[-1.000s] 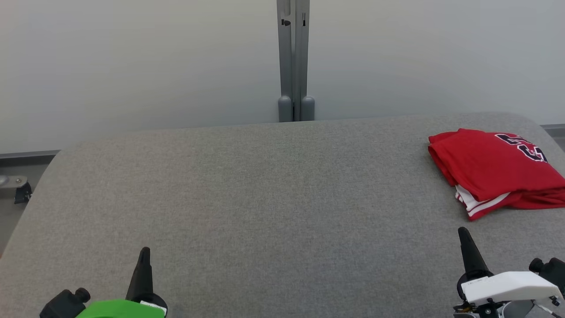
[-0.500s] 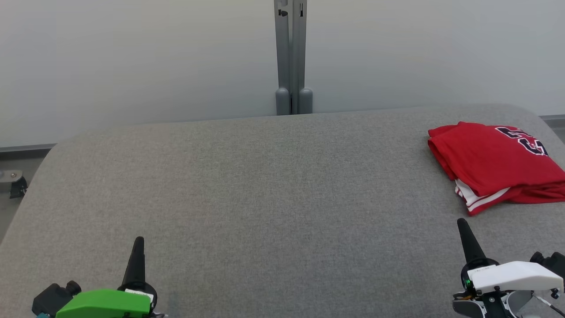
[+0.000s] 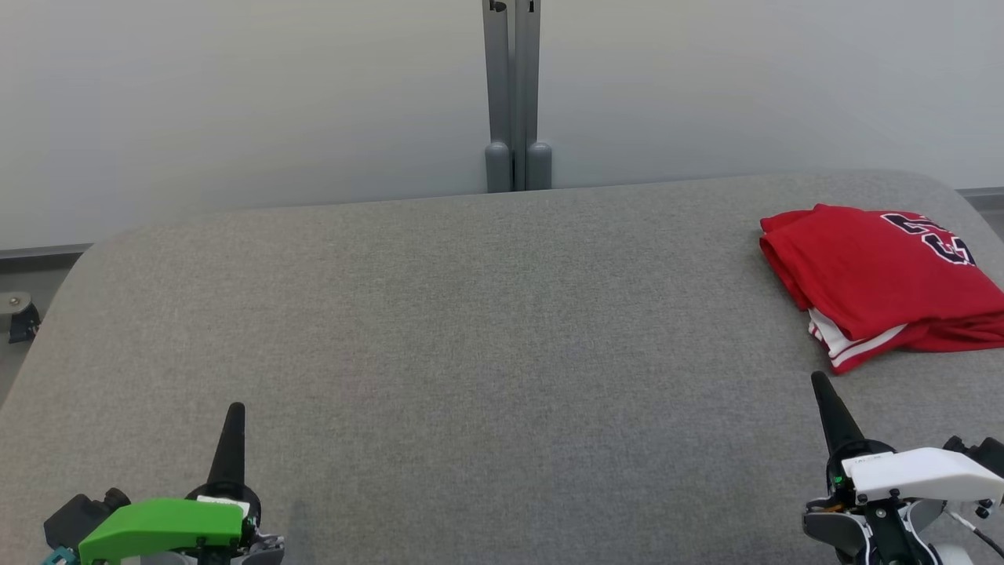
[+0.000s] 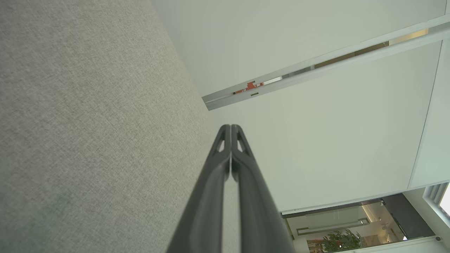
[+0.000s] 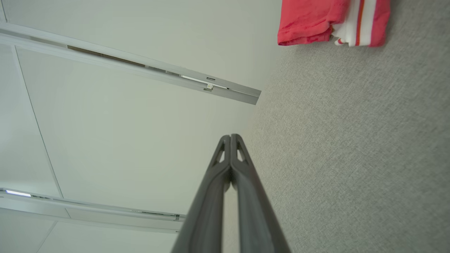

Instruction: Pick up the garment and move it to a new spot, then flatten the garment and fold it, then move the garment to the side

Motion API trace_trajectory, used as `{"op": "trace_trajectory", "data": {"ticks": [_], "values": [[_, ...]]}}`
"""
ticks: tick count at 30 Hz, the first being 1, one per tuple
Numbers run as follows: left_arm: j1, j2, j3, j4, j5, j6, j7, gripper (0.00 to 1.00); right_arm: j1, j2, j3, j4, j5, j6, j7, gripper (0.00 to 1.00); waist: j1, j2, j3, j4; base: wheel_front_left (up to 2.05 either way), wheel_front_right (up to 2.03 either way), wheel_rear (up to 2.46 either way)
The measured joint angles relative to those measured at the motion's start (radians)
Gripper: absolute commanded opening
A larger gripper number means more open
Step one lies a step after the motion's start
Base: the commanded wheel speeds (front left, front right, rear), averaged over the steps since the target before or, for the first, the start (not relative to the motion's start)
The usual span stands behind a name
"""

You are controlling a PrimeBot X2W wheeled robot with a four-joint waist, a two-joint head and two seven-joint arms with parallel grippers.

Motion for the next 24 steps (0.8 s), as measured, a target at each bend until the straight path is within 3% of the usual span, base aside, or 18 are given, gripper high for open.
{"op": "trace_trajectory", "data": {"ticks": [24], "values": [[-0.057, -0.001, 0.048, 0.024, -0.187, -0.019, 0.053, 0.0, -0.056, 0.001, -0.017, 0.023, 0.19, 0.0, 0.049, 0.0, 0.0, 0.0, 0.043, -0.011, 0.0, 0.0, 0.0]]}}
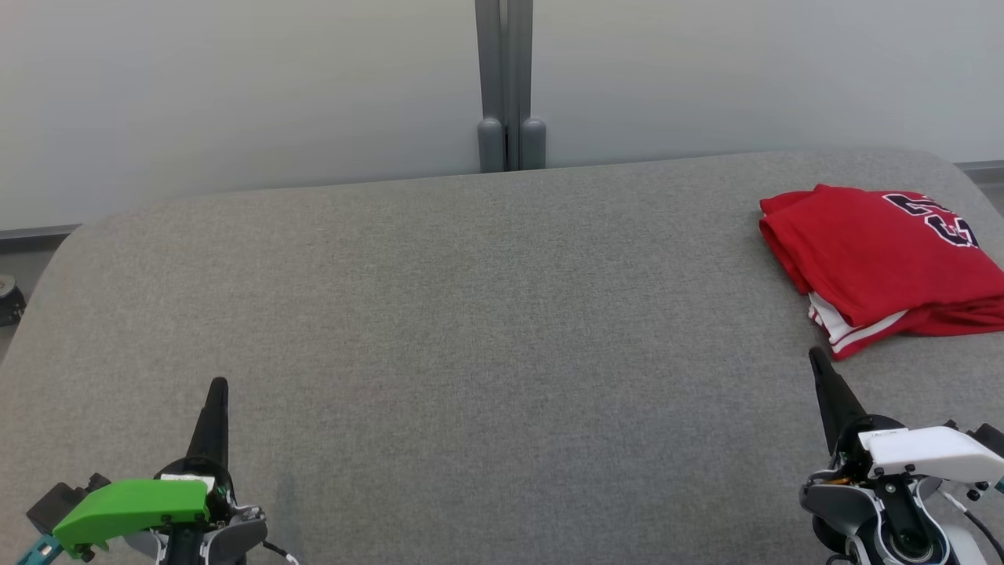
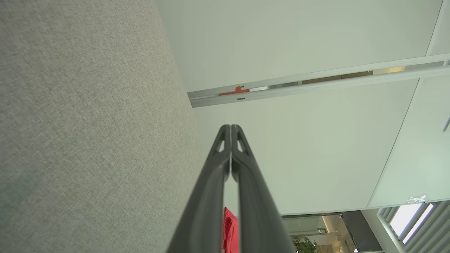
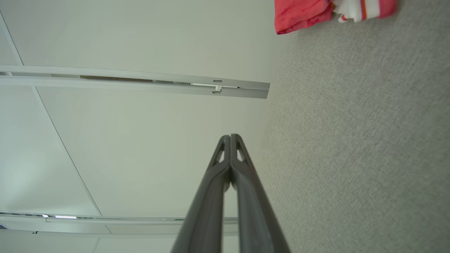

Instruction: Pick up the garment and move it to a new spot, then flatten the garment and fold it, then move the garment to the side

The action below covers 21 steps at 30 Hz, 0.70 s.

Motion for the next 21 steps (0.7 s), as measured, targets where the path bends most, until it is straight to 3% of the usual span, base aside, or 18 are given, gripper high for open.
{"op": "trace_trajectory", "data": {"ticks": [21], "values": [[-0.036, -0.002, 0.031, 0.014, -0.113, -0.013, 0.035, 0.0, -0.039, 0.001, -0.01, 0.014, 0.117, 0.0, 0.03, 0.0, 0.0, 0.0, 0.031, -0.008, 0.0, 0.0, 0.0]]}}
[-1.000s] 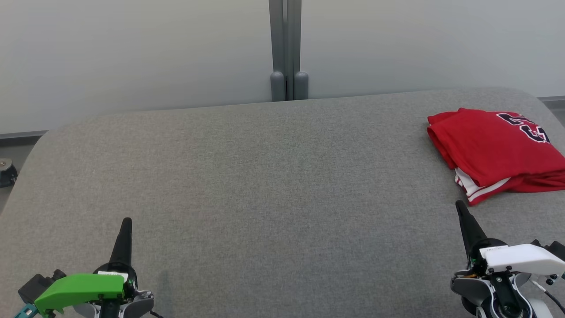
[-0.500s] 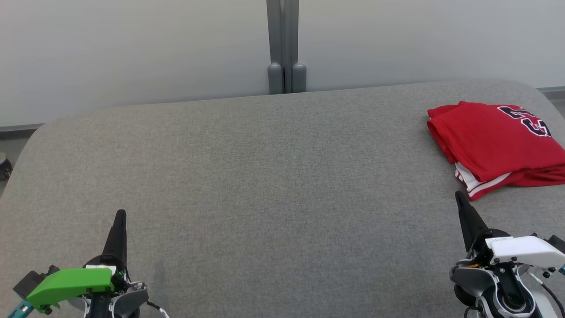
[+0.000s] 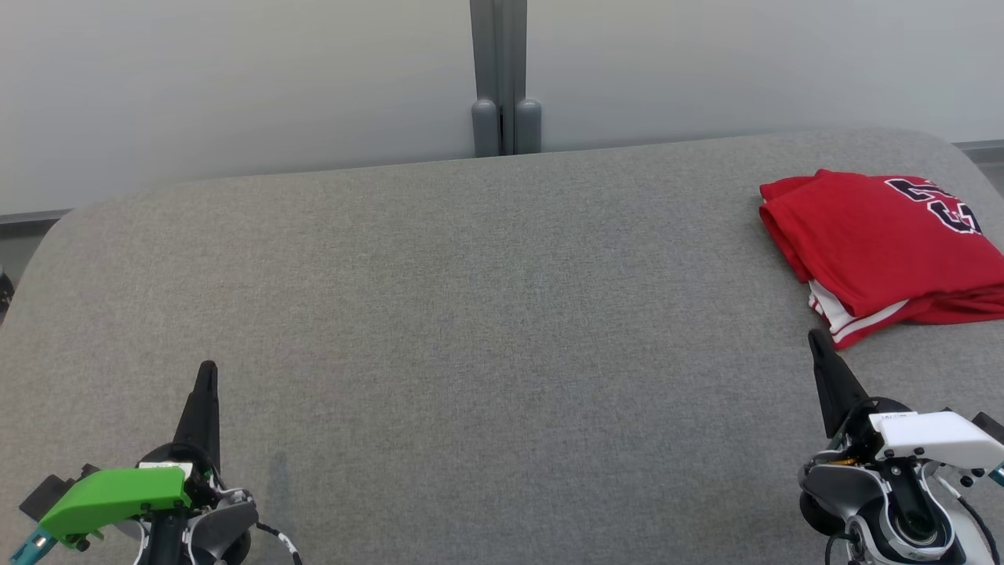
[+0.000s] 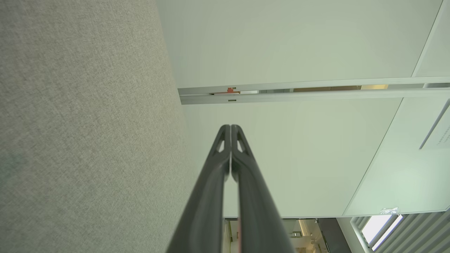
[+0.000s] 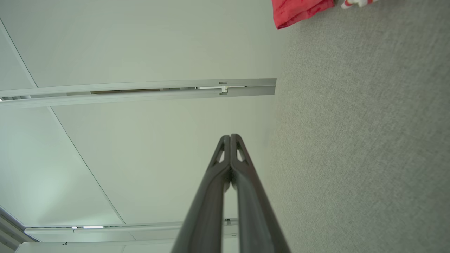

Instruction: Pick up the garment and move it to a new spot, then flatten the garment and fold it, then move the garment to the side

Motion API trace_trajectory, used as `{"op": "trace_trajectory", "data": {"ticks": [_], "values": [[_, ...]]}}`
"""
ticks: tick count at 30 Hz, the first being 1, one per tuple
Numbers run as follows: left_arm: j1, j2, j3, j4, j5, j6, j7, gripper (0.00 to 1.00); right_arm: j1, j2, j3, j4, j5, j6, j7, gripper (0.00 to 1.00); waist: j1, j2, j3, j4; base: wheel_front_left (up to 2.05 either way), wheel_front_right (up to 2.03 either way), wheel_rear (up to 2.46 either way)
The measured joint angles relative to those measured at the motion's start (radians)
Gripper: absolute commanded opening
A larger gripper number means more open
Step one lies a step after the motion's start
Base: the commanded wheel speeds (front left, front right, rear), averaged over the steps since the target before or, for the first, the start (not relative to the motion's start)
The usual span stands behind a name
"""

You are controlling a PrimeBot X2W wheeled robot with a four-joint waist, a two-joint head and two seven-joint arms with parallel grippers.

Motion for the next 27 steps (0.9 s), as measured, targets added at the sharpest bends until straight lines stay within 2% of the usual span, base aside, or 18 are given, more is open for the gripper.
{"op": "trace_trajectory", "data": {"ticks": [27], "values": [[-0.001, -0.006, 0.01, 0.0, 0.002, 0.0, 0.008, 0.0, 0.0, 0.0, 0.0, 0.0, 0.0, 0.0, 0.0, 0.0, 0.0, 0.0, 0.0, 0.0, 0.0, 0.0, 0.0]]}}
